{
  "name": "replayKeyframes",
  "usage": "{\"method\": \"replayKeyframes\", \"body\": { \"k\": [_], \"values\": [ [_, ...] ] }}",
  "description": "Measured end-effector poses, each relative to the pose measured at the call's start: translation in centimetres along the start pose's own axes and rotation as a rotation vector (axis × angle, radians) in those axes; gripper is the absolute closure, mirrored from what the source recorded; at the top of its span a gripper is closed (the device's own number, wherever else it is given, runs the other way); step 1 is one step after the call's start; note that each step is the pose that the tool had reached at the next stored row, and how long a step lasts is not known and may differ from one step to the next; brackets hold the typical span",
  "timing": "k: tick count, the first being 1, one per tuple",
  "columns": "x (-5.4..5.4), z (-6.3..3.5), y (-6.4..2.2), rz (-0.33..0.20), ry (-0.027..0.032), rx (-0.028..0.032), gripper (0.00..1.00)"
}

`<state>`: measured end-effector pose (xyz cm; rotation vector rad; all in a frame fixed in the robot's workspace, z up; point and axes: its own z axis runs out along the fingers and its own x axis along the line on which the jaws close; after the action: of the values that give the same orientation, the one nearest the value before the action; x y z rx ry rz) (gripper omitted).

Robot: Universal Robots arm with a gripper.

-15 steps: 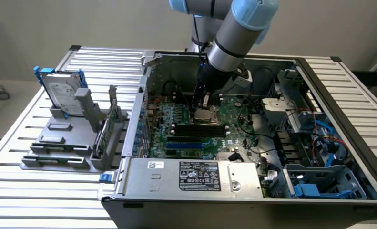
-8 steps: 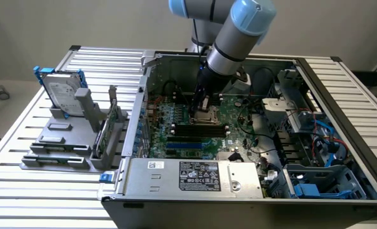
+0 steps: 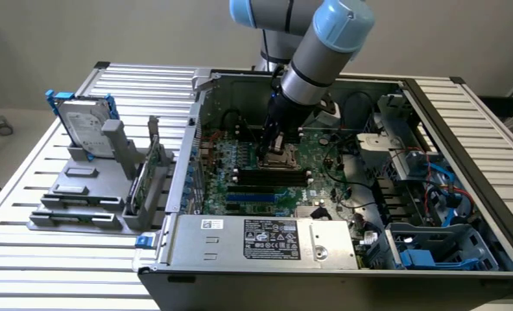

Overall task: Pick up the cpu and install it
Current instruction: 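Close the cpu cover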

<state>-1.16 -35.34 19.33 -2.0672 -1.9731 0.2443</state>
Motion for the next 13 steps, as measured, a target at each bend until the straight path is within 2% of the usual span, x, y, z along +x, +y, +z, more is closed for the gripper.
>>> {"method": "replayKeyframes", "body": {
  "k": [4,9,13],
  "values": [
    [0.03,-0.11,-0.07,-0.001,0.0039,0.0014,0.89],
    [0.04,-0.52,-0.39,0.000,0.0033,0.0021,0.89],
    [0.00,-0.38,-0.96,0.002,0.0038,0.0024,0.89]
  ]
}}
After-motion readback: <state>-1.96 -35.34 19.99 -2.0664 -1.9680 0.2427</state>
